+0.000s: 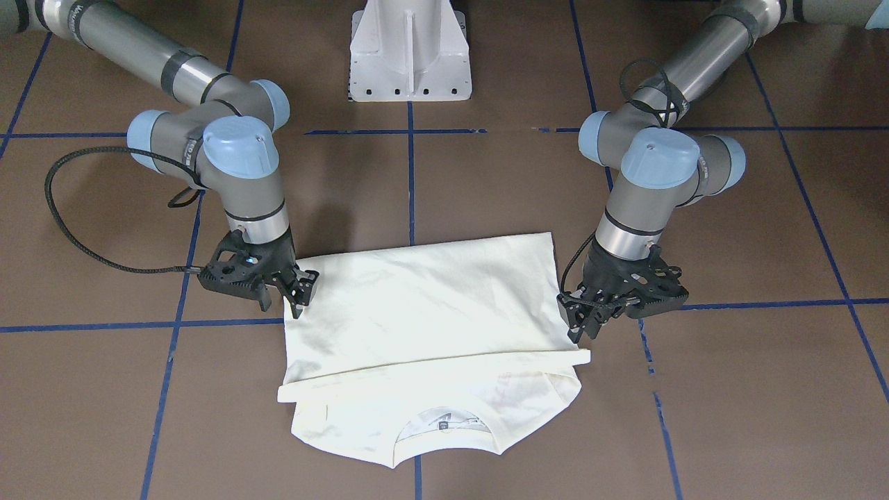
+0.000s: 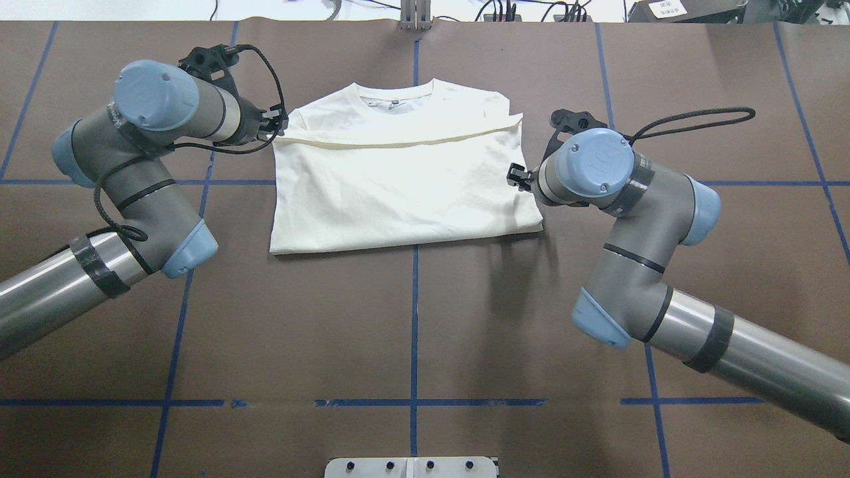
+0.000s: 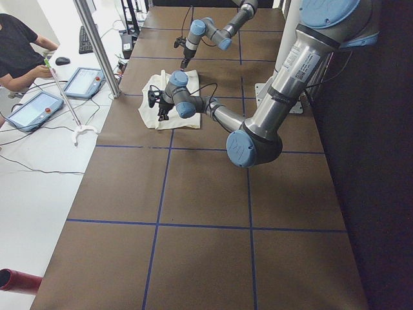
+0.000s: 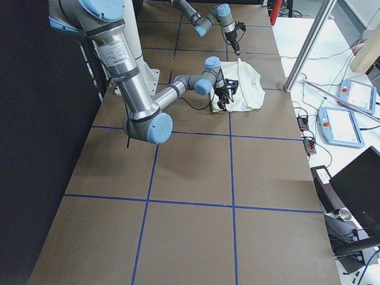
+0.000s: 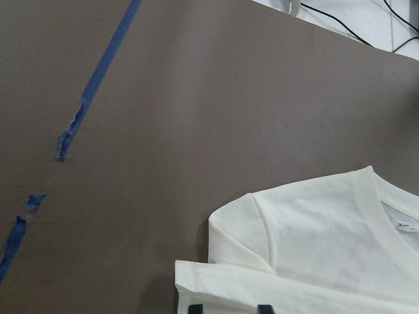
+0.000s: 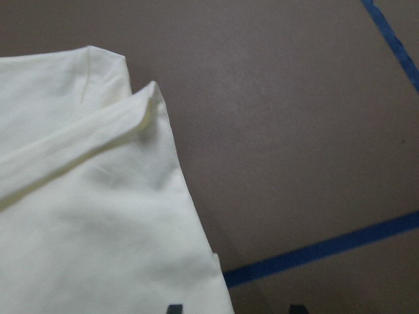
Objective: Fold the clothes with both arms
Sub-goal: 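Move the right gripper to the folded shirt's side edge and grasp it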
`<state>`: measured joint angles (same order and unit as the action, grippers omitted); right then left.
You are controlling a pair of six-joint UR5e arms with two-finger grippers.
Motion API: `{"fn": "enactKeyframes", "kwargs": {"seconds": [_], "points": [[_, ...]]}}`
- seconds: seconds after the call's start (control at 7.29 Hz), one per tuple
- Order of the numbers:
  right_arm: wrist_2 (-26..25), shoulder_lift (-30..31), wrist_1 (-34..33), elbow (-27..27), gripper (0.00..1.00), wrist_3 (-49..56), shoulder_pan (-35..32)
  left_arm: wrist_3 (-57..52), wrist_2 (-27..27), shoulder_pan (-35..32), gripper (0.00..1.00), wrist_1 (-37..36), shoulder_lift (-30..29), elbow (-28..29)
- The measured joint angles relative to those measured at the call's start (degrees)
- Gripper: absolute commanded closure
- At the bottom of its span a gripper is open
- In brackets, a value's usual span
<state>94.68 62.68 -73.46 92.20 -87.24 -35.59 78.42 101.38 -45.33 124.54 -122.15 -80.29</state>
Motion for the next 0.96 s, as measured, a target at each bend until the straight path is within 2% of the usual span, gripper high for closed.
{"fn": "enactKeyframes", "kwargs": {"seconds": [0.14,0.41,0.55,0.69,0.96], "points": [[-0.1,2.1,-0.1,2.7,0.38,-3.4,1.1,-0.1,0.1,0.1,0.61,0.0,0.0,0.0],[-0.5,4.0,0.0,4.3,0.44,-7.3,3.3,-0.2,0.0,0.2,0.61,-0.2,0.1,0.0],[-0.8,4.2,0.1,4.2,0.54,-8.3,3.9,-0.2,0.0,0.2,0.61,-0.3,0.0,-0.1],[-1.1,4.1,0.1,3.9,0.90,-8.8,4.1,-0.2,-0.1,0.2,0.61,-0.3,0.0,-0.1],[-1.9,3.6,0.2,3.3,1.00,-9.4,4.1,-0.1,-1.0,0.2,0.61,-0.4,0.1,-0.2]]}}
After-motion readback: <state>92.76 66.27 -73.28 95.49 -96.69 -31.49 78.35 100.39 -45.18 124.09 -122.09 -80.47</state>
